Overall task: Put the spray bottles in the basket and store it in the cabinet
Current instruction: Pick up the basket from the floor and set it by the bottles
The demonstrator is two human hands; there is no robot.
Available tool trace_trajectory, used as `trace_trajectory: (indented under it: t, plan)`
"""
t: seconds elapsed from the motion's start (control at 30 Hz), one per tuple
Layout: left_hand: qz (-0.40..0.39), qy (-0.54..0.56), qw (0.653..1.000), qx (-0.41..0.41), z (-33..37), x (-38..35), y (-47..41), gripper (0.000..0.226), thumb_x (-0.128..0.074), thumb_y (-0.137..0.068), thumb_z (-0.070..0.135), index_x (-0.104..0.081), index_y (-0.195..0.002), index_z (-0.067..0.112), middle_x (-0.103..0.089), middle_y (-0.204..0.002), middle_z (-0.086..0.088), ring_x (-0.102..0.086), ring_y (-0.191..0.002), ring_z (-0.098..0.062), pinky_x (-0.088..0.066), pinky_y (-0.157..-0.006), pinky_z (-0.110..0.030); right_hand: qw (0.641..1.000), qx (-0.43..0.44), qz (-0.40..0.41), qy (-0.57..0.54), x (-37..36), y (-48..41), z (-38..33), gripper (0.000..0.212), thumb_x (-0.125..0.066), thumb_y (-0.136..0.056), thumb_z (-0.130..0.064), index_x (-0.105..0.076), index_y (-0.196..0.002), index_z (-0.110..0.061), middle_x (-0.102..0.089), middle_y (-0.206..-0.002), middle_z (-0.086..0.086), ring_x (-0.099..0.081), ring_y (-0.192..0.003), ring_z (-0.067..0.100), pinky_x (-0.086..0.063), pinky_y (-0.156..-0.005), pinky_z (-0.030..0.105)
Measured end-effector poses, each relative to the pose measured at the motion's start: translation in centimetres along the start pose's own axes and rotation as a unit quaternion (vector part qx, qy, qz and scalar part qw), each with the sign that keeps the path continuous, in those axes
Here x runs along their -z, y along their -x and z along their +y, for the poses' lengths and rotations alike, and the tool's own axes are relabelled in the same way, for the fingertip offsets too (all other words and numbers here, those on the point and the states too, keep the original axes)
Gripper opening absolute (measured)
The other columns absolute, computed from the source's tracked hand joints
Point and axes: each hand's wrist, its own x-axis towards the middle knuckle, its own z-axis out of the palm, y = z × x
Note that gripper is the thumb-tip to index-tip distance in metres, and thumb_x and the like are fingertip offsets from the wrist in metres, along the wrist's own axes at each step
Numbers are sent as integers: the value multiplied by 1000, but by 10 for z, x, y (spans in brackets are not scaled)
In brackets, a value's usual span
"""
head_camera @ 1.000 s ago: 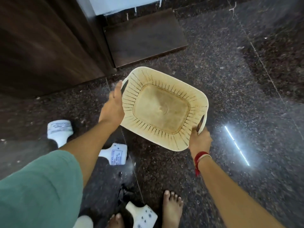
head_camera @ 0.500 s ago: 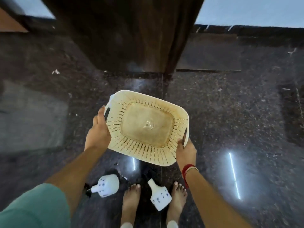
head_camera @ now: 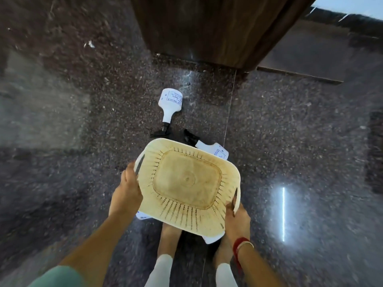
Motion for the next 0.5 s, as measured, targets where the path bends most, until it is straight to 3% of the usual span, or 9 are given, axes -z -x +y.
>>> trace_trajectory:
  t: [0.07,0.17,0.27,0.4,0.5]
  plan:
    - [-15,1,1000,-12,13,-8,11,42,-40,-93,5,-28,-133,7,-48,-125,-20,-61,-83,-45,-43,-59,-44,999,-23,19,-21,12,4,16,29,-48,-97,-26,-59,-118,-11,-67,-88,7,-62,-71,19,-52,-69,32]
    - [-38,16,998,-48,34,-25,25,36,-41,-95,8,-31,-130,8,-49,-119,-17,-62,-80,-42,-45,-58,-45,996,-56,40,-52,32,3,37,31,-50,-96,-22,-60,-121,-6,-69,-96,15,-63,-85,30,-52,-81,37]
    - [-49,28,997,-58,57,-44,34,35,-41,-94,6,-33,-128,10,-48,-117,-14,-62,-78,-40,-40,-55,-40,994,-65,46,-69,53,-8,57,28,-51,-96,-19,-60,-117,-3,-69,-103,22,-61,-82,28,-53,-80,40]
    - [-57,55,994,-78,83,-70,56,33,-39,-94,3,-33,-126,10,-46,-116,-13,-60,-83,-40,-47,-62,-46,994,-60,60,-76,86,-22,83,29,-51,-96,-18,-60,-122,-7,-68,-101,18,-57,-81,24,-47,-78,33]
    - [-58,68,993,-81,105,-93,77,35,-39,-93,3,-32,-126,11,-45,-114,-11,-58,-83,-41,-43,-62,-43,994,-53,69,-59,117,-29,106,27,-50,-97,-18,-61,-120,-10,-68,-96,14,-57,-79,24,-47,-74,32]
